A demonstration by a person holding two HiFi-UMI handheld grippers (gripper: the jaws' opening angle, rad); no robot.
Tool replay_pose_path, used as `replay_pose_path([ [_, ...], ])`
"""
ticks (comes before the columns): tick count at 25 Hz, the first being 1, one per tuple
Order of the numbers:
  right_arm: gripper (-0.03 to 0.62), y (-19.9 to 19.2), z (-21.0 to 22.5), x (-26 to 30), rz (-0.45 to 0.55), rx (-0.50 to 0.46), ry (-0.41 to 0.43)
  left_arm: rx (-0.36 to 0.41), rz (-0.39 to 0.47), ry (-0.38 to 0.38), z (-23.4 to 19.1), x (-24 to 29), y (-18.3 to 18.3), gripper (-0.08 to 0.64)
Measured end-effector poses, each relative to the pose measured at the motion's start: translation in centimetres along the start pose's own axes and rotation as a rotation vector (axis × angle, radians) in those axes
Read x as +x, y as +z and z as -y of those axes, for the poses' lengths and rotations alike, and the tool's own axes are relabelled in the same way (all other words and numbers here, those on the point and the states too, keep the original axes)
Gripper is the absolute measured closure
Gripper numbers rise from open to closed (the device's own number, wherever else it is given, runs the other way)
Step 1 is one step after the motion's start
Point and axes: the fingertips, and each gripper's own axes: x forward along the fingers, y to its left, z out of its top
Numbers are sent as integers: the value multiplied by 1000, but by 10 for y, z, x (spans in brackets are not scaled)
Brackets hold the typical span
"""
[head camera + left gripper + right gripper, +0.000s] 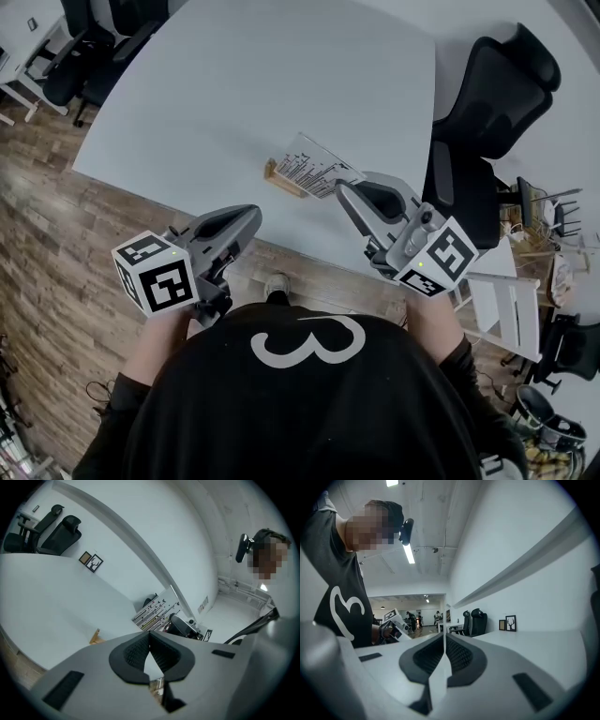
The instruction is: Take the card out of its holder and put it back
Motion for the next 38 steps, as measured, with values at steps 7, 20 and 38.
replay_pose_path([
  [7,572,-20,20,17,-30,-7,5,-9,-21,-5,-20,10,8,549],
  [20,572,-80,51,38,-113,45,37,-38,-49,15,-57,20,17,549],
  [38,572,-108,59,41,-176,46,31,-49,-55,17,-72,28,21,549],
])
